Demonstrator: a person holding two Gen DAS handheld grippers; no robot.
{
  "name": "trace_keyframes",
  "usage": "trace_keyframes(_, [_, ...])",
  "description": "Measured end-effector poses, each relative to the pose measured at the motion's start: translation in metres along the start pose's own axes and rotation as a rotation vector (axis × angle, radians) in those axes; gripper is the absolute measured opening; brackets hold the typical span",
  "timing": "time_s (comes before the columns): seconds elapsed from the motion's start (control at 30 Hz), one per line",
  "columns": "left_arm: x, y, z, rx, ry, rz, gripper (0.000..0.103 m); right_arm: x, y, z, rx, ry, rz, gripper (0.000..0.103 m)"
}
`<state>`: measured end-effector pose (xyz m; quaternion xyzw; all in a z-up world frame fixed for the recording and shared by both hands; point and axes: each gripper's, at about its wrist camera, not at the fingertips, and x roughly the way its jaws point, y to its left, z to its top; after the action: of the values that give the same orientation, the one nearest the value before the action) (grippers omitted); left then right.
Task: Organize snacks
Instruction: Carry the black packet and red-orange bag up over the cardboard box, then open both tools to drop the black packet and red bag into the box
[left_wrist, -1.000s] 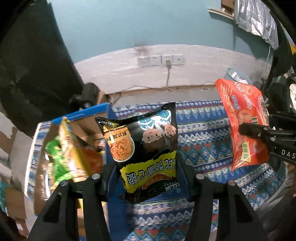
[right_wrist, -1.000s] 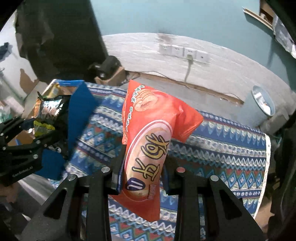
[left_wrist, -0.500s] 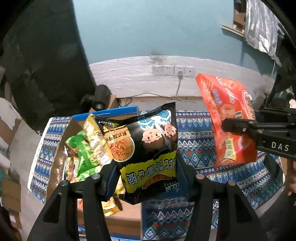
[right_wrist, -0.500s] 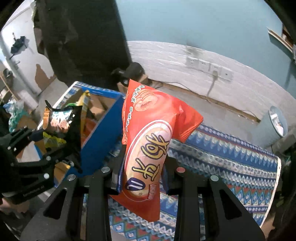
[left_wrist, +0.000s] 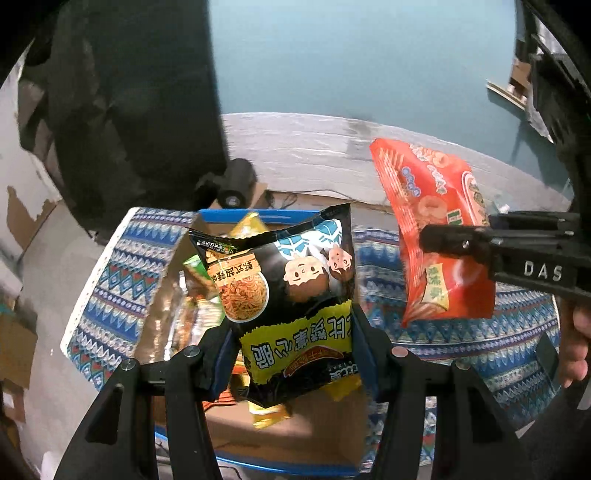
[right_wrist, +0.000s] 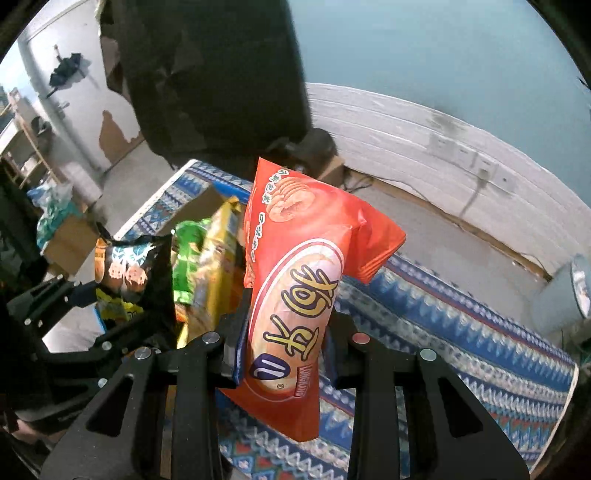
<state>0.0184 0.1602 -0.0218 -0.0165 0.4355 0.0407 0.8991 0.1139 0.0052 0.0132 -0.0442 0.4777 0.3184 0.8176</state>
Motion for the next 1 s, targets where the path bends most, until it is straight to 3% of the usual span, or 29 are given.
trace_keyframes(0.47, [0.022,0.054,-0.006,-0.112,0.050,0.053,0.057,0.061,0.029,0.032,-0.003,0.063,0.149,0.031])
trace_keyframes(0.7, [0.023,0.059,-0.006,-0.146,0.062,0.083,0.058,0.076,0.032,0.031,-0.014,0.074,0.161,0.040])
trace_keyframes(0.83, [0.021,0.060,-0.005,-0.142,0.056,0.108,0.075,0.071,0.031,0.034,-0.010,0.061,0.161,0.051])
trace_keyframes(1.0, [0.014,0.059,-0.006,-0.137,0.053,0.108,0.080,0.057,0.028,0.036,0.004,0.026,0.160,0.058])
